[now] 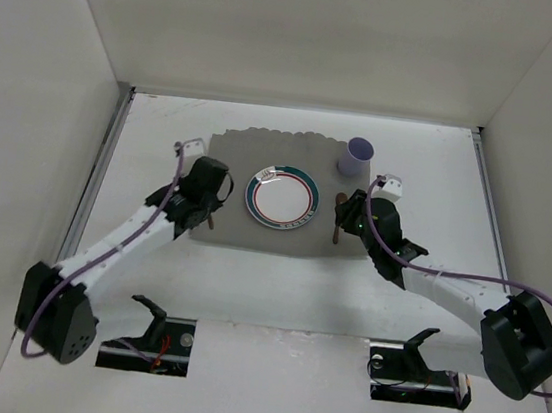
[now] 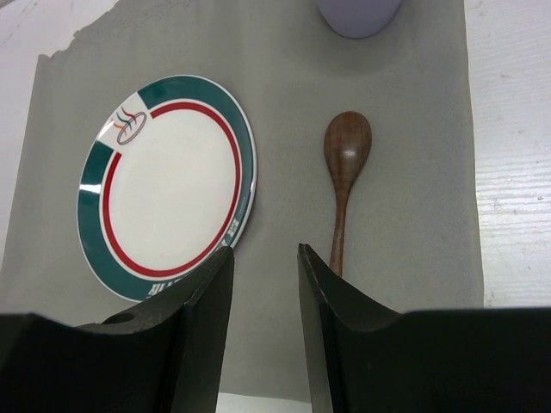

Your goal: Set the dinner table for one person

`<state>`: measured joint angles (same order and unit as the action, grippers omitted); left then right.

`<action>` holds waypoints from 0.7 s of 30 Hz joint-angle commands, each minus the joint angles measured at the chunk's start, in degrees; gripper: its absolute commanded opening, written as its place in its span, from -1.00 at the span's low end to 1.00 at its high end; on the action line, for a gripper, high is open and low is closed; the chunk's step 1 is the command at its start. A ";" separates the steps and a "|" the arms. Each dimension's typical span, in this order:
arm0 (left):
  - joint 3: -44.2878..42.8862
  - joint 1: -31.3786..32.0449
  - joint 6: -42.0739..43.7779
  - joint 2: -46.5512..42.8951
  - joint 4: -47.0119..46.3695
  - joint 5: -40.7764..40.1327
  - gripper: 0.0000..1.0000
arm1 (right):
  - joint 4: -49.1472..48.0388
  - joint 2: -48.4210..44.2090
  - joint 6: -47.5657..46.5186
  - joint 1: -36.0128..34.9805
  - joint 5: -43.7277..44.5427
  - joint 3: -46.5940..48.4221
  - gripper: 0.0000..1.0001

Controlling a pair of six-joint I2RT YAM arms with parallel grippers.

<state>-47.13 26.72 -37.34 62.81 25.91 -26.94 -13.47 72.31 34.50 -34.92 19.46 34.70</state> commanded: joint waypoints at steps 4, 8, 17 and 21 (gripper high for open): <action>-13.40 5.49 21.33 22.06 -11.76 -0.13 -0.85 | -2.96 -1.83 1.27 0.33 0.58 -0.51 -0.16; -20.61 4.35 25.30 31.83 -9.66 0.57 -0.85 | -2.96 -1.12 1.10 0.25 0.57 -0.16 -0.16; -25.64 2.50 25.04 40.37 -4.12 -0.66 -0.83 | -2.79 -0.95 1.18 0.51 -0.13 -0.16 -0.16; -24.94 2.33 24.34 42.39 -3.32 -0.40 -0.82 | -2.78 -0.59 0.74 0.25 -0.13 0.19 -0.16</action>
<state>-70.35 29.21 -14.39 104.25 19.11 -27.49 -13.69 72.01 35.40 -34.85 19.44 34.65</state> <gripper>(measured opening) 0.088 0.417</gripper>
